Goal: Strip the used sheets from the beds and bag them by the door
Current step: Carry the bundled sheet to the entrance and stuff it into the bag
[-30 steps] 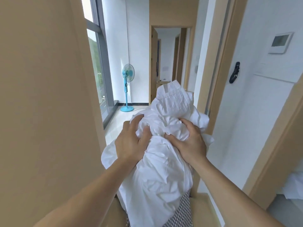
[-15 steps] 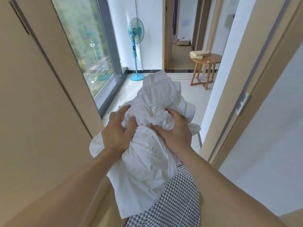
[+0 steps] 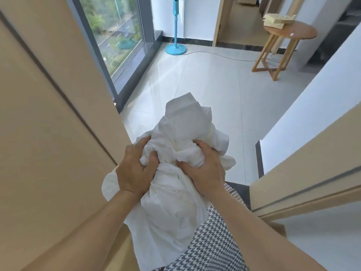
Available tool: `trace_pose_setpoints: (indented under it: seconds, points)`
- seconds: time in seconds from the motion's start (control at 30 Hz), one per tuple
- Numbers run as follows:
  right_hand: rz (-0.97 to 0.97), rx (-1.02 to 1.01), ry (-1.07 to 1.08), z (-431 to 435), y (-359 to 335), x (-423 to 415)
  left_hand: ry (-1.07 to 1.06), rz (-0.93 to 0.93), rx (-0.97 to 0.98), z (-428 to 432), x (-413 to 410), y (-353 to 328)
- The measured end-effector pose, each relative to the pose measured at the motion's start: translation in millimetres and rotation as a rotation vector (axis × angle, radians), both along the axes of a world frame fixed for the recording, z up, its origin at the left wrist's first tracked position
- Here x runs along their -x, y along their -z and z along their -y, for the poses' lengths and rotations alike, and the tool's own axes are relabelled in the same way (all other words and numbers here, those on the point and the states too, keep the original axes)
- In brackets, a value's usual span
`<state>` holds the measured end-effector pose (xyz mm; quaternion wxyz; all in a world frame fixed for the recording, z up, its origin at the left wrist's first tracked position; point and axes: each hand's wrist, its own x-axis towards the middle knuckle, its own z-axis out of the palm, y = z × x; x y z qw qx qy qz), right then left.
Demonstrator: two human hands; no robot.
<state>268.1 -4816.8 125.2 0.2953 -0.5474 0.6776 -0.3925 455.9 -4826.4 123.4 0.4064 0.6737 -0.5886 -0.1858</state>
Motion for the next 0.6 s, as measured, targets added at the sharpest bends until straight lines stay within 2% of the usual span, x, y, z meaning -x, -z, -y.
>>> trace_pose_setpoints:
  seconds: [0.2,0.4,0.6]
  points:
    - [0.007,-0.123,-0.005,41.7,138.0,-12.7,-0.028,0.003,-0.117,37.4,-12.1,132.9]
    - [-0.04,-0.246,-0.094,50.4,277.6,-13.2,-0.107,-0.022,-0.233,31.7,-10.3,272.6]
    - [-0.136,-0.313,-0.096,21.8,350.4,43.8,-0.1,-0.054,-0.366,4.7,46.0,349.1]
